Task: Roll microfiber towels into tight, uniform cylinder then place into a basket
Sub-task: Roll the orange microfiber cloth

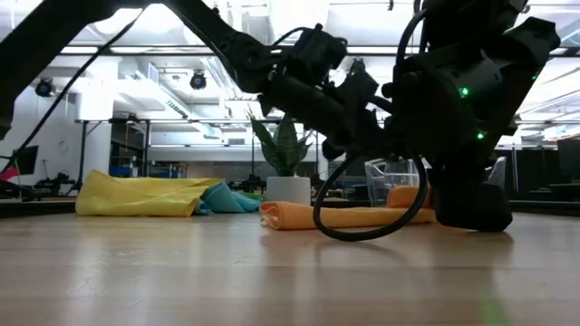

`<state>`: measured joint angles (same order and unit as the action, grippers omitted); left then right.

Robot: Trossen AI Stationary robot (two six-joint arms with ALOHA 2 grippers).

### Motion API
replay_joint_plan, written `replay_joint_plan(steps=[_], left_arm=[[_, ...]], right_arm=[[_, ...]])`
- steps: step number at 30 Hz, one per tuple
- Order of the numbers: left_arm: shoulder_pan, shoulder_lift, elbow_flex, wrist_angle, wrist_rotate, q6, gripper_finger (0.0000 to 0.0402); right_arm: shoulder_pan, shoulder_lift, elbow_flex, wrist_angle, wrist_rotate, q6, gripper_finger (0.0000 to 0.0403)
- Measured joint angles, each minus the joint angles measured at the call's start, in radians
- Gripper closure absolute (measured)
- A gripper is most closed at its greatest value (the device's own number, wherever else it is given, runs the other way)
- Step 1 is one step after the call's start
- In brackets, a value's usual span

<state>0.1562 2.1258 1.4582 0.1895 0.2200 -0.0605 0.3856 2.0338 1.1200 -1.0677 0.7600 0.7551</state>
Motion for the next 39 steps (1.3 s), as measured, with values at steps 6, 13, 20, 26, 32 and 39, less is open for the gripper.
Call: replay_joint_plan(steps=[6, 13, 20, 26, 32, 39], left_arm=[[-0.004, 0.051, -0.007, -0.006, 0.036, -0.041, 0.0402], [-0.014, 0.115, -0.006, 0.009, 0.038, -0.066, 0.0402], [-0.016, 0.138, -0.006, 0.015, 0.037, -0.066, 0.0402], [-0.016, 0.134, -0.007, 0.01, 0.033, -0.065, 0.0402], [-0.016, 0.045, -0.01, -0.016, 0.03, -0.059, 0.0402], [-0.015, -0.001, -0.01, -0.005, -0.053, -0.064, 0.0402]], right_arm=[[-0.003, -0.001, -0.005, 0.006, -0.003, 0.003, 0.0391], [-0.007, 0.0, -0.005, 0.009, -0.007, 0.0, 0.0391], [-0.007, 0.0, 0.001, 0.007, -0.005, -0.004, 0.039], [-0.007, 0.0, 0.003, 0.007, -0.004, -0.004, 0.039], [-0.007, 0.0, 0.003, 0.009, -0.004, -0.003, 0.039], [-0.007, 0.0, 0.003, 0.01, -0.004, -0.003, 0.039]])
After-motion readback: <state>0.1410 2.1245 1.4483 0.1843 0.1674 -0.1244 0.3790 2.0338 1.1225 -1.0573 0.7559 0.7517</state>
